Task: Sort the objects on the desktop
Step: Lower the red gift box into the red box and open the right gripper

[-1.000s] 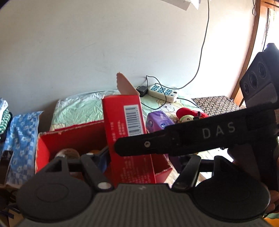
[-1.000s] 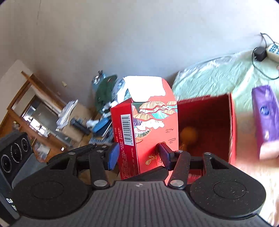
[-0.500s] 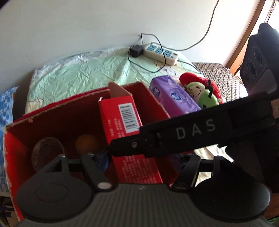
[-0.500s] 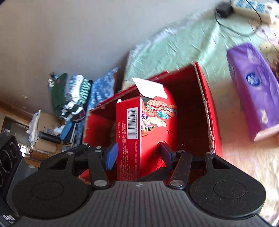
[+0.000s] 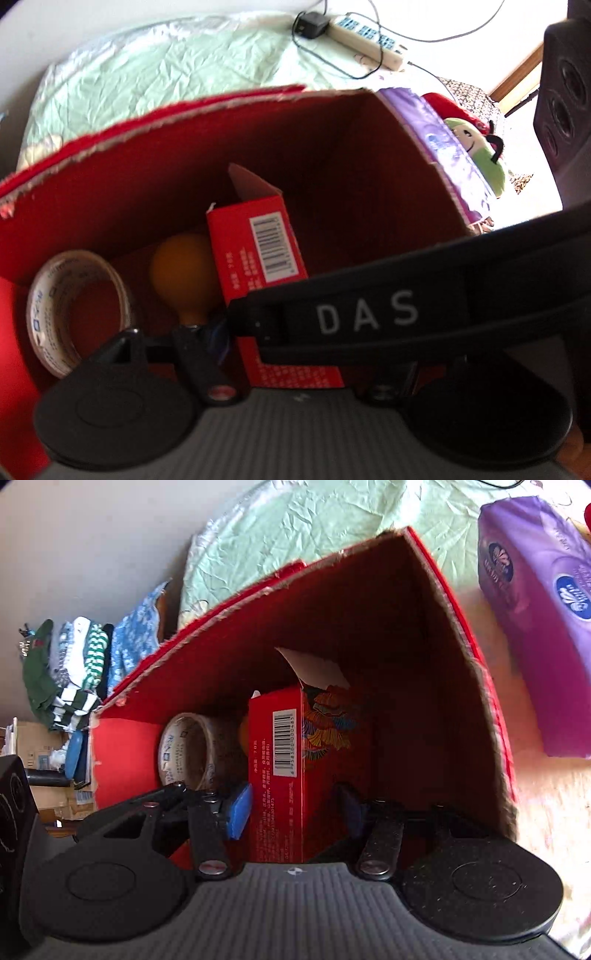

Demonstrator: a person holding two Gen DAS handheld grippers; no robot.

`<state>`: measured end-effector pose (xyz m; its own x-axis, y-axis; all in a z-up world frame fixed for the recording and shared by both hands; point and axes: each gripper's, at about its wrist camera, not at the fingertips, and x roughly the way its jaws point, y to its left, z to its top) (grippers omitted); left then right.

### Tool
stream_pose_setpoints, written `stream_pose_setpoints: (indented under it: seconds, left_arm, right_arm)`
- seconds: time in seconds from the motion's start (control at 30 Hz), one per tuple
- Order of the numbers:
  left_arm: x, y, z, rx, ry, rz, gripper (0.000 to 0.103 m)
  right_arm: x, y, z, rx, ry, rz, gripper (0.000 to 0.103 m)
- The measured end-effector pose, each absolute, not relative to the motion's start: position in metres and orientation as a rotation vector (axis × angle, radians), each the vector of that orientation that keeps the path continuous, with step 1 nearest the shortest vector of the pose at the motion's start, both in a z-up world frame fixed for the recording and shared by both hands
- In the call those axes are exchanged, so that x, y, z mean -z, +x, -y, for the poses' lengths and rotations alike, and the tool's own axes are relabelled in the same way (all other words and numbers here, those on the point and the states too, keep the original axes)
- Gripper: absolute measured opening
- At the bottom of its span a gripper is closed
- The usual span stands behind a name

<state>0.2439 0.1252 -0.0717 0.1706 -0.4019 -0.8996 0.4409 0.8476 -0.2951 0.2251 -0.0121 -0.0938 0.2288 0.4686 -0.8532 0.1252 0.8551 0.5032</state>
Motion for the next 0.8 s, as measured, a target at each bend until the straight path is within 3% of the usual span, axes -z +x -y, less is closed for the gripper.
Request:
stream_pose_setpoints:
  seconds: [0.27, 0.43, 0.73, 0.8]
  left_arm:
    - [0.072, 0.249, -0.136, 0.583, 0.004, -1.29, 0.064]
    - [0.063, 0.238, -0.156, 0.547, 0.037, -1.256, 0.066]
    - [0.056, 0.233, -0.181, 0.549, -0.021, -1.246, 0.063]
    - [0.054, 0.233, -0.184, 0.566, -0.036, -1.244, 0.069]
  right_arm:
    - [0.098, 0.233, 0.017, -0.279, 0.582, -1.38, 0.068]
    - [0.116, 0.239, 0.021, -0.373, 0.713, -1.443, 0.067]
    - [0.112, 0.244, 0.007, -0.452, 0.587, -1.456, 0.07]
    - [0.11, 0.244, 0.015, -0.439, 0.588, -1.444, 0.07]
